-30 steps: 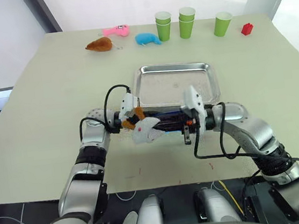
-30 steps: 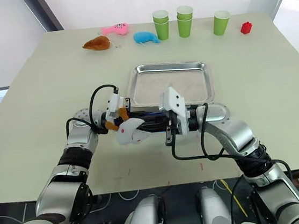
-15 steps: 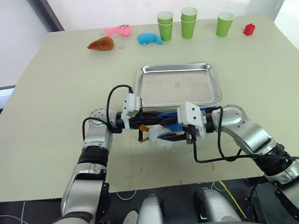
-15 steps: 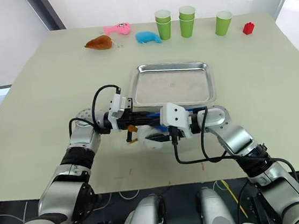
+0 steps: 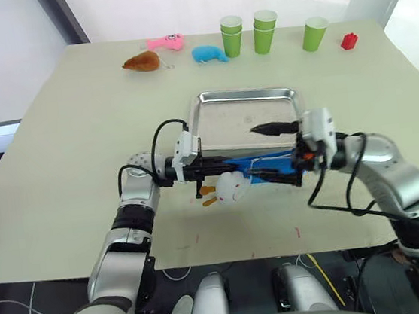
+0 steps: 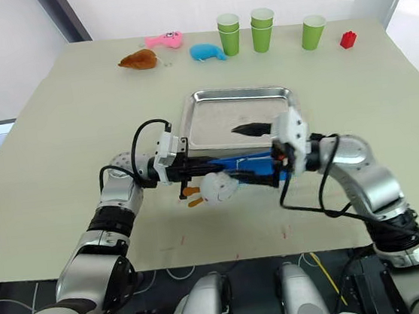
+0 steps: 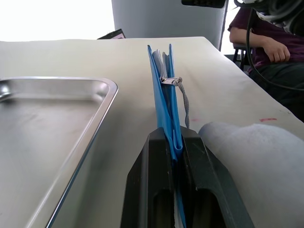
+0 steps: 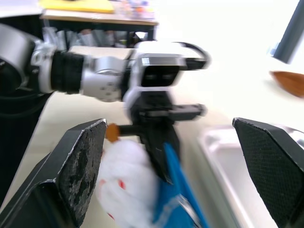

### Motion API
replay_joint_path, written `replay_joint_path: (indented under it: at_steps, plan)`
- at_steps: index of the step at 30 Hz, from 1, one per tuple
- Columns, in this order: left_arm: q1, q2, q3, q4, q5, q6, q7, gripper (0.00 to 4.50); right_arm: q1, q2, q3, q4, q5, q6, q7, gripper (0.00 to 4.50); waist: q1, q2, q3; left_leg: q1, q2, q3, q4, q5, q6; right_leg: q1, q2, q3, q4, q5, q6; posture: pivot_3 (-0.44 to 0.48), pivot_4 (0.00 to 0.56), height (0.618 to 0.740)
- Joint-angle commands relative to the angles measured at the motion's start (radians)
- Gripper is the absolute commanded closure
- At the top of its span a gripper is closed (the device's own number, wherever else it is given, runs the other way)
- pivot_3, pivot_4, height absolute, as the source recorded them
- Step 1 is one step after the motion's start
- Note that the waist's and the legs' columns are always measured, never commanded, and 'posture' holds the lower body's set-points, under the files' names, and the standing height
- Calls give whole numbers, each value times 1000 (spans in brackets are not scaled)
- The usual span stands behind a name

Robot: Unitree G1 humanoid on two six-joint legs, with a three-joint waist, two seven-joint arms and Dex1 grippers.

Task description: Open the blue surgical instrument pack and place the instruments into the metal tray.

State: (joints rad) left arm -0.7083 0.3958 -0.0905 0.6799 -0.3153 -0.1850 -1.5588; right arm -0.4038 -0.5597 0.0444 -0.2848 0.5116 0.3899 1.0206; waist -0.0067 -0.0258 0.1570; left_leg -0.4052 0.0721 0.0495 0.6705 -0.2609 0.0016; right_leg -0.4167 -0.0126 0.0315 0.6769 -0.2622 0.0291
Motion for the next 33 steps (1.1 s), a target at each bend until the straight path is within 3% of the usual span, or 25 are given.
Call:
replay_joint_path:
  at_steps: [1,6,15,18,25,33]
  plan:
    - [-12,-6,-6,5,7,-17,-32,4500,9,-62,-90,77,36,-29,73,35,-1,0,0,0,0,0,0,0,0,0,0,0,0,0,0,0,150,740]
    - [-23,-15,-6,18,5,-25,-38,4500,17,-127,-49,240,-47,-142,196,35,-2,0,0,1,0,0,0,0,0,0,0,0,0,0,0,0,150,740]
    - [-30,-10,-10,36,14,-37,-46,4500,-34,-70,18,417,-90,-182,270,35,-4,0,0,1,0,0,0,0,0,1,0,0,1,0,0,0,150,740]
    - [-32,-8,-10,38,14,-39,-47,4500,-54,-50,30,449,-103,-188,274,817,-4,0,0,1,0,0,0,0,0,1,0,0,0,0,0,0,150,740]
    - [-25,-4,-8,30,16,-40,-46,4500,-74,-14,33,492,-123,-206,276,4382,-4,0,0,1,0,0,0,0,0,1,0,0,1,0,0,0,150,740]
    - [-26,3,-7,24,6,-15,-54,4500,-74,-8,27,515,-136,-228,283,4452,-5,0,0,2,0,0,0,0,0,1,0,0,1,0,0,0,150,740]
